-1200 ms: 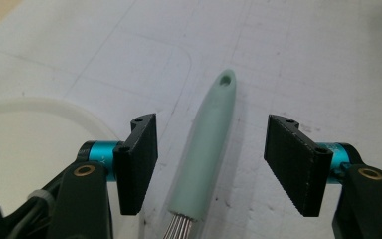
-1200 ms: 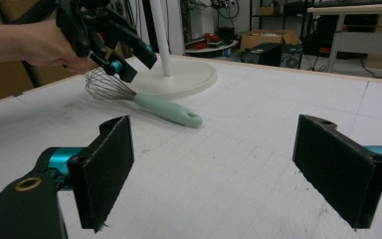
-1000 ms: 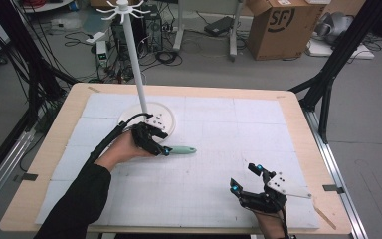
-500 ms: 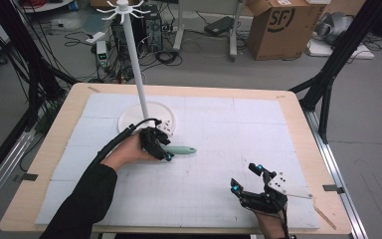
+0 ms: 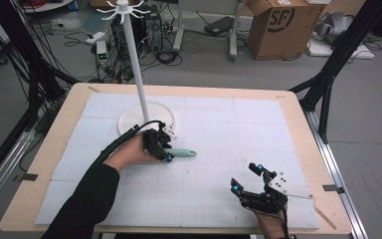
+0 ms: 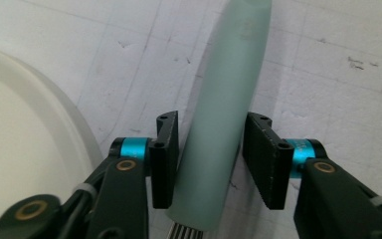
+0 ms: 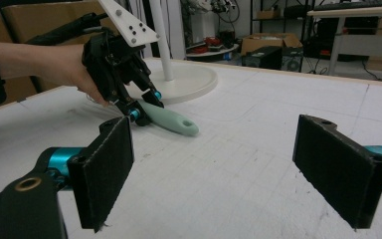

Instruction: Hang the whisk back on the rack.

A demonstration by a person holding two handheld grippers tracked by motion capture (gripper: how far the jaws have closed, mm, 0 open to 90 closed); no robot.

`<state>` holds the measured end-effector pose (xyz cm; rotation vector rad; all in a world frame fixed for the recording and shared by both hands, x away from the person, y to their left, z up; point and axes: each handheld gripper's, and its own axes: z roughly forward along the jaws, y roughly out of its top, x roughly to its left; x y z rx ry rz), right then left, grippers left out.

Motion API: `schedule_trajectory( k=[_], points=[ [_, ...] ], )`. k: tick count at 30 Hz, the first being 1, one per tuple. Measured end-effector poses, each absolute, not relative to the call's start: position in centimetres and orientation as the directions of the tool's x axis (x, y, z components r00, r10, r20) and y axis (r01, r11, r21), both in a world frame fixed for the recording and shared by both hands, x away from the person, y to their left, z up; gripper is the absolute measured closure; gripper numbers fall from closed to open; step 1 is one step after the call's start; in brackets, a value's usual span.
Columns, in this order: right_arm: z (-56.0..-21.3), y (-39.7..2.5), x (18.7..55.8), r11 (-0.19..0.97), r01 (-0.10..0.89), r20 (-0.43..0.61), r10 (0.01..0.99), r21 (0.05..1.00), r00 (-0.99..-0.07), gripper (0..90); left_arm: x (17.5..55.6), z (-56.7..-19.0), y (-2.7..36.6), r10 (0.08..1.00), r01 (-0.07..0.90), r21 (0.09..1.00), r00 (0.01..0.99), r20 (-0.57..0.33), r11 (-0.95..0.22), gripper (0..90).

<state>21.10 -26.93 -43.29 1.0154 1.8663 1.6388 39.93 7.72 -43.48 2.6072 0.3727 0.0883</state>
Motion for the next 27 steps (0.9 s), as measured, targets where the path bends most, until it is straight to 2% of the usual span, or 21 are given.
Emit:
schedule_trajectory(
  k=[9, 17, 27],
  points=[
    [-43.3, -27.1, 21.0, 0.016, 0.228, 0.133, 0.772, 0.974, -0.622, 15.5, 39.9, -43.0, 6.8, 0.246, 0.220, 0.427, 0.969, 0.004, -0.877, 68.7],
    [-43.3, -27.3, 21.0, 0.014, 0.219, 0.127, 0.777, 0.976, -0.616, 15.5, 40.0, -42.9, 7.0, 0.238, 0.215, 0.434, 0.971, -0.001, -0.875, 69.5],
    [-43.3, -27.3, 21.1, 0.022, 0.219, 0.121, 0.779, 0.975, -0.615, 15.5, 39.5, -39.0, 9.2, 0.285, 0.225, 0.592, 0.959, 0.008, -0.774, 69.4]
  ],
)
